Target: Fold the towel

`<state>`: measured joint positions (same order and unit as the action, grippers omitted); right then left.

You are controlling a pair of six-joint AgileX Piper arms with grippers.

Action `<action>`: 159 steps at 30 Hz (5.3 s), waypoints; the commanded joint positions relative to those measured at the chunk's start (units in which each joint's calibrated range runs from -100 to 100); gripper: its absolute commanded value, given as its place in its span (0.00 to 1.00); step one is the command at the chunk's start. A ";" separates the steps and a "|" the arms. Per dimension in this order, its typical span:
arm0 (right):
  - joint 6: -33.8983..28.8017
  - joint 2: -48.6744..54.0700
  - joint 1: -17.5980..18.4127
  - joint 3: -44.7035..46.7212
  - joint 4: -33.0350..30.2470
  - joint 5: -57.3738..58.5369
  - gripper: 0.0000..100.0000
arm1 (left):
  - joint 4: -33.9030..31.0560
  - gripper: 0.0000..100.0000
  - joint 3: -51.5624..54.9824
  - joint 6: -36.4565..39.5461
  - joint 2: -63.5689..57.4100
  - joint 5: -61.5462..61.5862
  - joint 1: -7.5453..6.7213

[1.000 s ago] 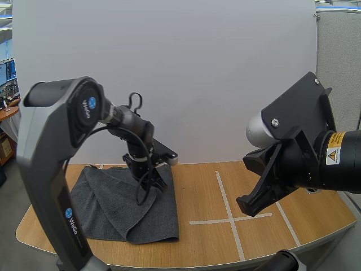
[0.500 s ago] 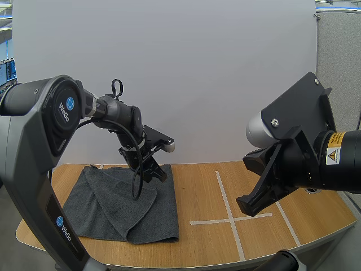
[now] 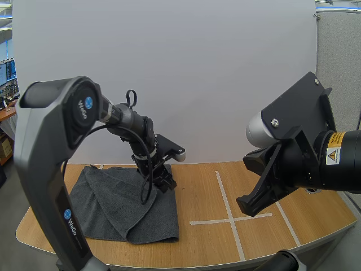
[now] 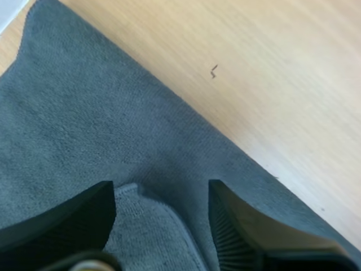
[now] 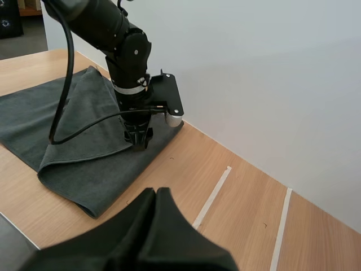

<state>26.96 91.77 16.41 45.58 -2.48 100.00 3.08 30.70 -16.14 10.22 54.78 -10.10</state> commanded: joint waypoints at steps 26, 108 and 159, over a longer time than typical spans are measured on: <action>-0.11 0.37 -0.19 0.13 -0.17 0.00 0.00 | -9.10 0.76 -4.76 7.66 6.29 1.92 -0.13; -0.11 0.37 -0.19 0.13 0.07 0.00 0.00 | 3.68 0.00 13.86 -19.25 -17.25 6.42 31.90; -0.11 0.37 -0.19 0.13 2.48 0.00 0.00 | 14.28 0.69 20.24 -33.71 -17.73 -3.62 40.46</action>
<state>26.96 91.77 16.41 45.58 0.00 100.00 15.68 50.78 -49.81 -6.52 52.03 30.27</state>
